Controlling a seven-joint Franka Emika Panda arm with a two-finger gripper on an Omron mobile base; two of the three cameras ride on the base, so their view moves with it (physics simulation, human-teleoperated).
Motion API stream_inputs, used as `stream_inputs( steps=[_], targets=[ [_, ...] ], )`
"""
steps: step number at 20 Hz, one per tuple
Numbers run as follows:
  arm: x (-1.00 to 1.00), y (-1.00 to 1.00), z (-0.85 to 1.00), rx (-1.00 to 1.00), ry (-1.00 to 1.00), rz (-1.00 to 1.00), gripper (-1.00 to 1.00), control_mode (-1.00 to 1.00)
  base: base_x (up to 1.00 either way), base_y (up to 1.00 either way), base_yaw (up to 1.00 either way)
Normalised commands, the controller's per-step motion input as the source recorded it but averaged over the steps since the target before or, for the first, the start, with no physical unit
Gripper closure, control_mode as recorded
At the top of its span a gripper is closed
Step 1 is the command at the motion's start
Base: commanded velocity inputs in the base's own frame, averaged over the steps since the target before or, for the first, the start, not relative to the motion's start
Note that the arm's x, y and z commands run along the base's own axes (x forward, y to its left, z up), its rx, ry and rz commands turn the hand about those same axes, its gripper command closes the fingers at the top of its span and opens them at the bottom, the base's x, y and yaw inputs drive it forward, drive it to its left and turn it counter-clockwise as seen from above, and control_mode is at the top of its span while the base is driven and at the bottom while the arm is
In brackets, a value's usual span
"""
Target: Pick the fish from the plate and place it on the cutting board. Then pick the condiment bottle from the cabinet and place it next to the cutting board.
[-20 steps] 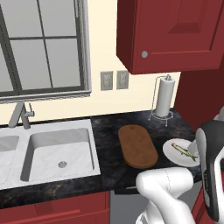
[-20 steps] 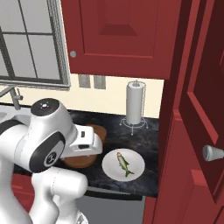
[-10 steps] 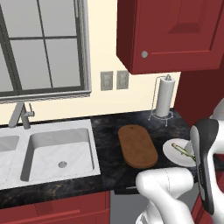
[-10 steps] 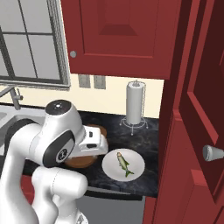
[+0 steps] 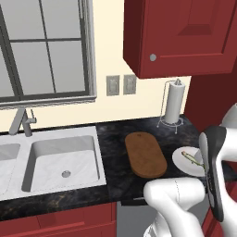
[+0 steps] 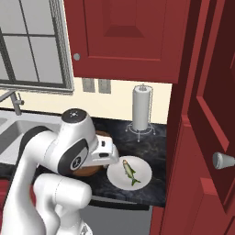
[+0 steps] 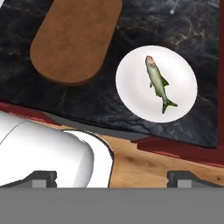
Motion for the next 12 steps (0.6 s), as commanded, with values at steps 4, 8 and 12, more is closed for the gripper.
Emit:
stream_inputs(
  steps=[4, 8, 12],
  targets=[
    [0.10, -0.03, -0.36, 0.00, -0.09, 0.00, -1.00, -1.00, 0.00, 0.00, 0.00],
    [0.12, -0.02, -0.35, 0.00, -0.13, 0.00, -1.00, -1.00, 0.00, 0.00, 0.00],
    [0.10, -0.02, -0.31, -0.01, -0.12, 0.00, -1.00, -1.00, 0.00, 0.00, 0.00]
  ],
)
